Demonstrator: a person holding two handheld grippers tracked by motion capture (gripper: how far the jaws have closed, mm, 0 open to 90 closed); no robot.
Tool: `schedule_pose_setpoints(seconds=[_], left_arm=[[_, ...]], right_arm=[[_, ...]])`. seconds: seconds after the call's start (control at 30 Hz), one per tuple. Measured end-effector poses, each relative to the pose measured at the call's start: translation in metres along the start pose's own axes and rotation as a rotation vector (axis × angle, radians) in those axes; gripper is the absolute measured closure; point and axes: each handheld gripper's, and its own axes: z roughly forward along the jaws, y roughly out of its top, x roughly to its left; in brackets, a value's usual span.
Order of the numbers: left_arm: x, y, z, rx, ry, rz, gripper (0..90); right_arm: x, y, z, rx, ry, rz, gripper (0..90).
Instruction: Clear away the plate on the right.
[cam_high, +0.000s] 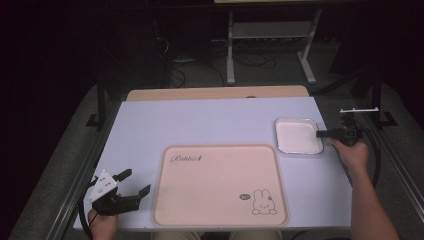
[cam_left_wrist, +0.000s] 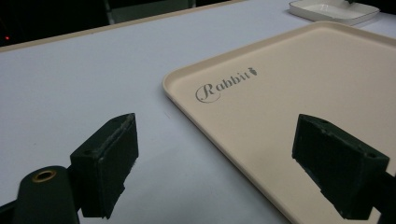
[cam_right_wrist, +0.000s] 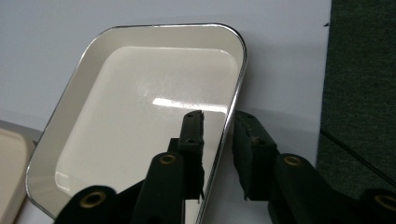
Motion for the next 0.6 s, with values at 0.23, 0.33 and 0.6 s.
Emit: schedule_pose_setpoints(seconds=[0.23,0.33,0.6], left_arm=[[0.000,0.000,0.000,0.000,0.002,-0.001,14.0],[0.000,0.000,0.000,-0.001,0.001,0.001,13.9],[0.000,0.000,-0.001,-0.001,0.002,0.001,14.0]], right_arm=[[0.002,-0.001,0.010,0.030,-0.028,0.023,79.5],[0.003,-0.001,0.010,0.024,-0.040,0.035,81.4],[0.003,0.000,0.011,0.011,-0.042,0.116,87.7]])
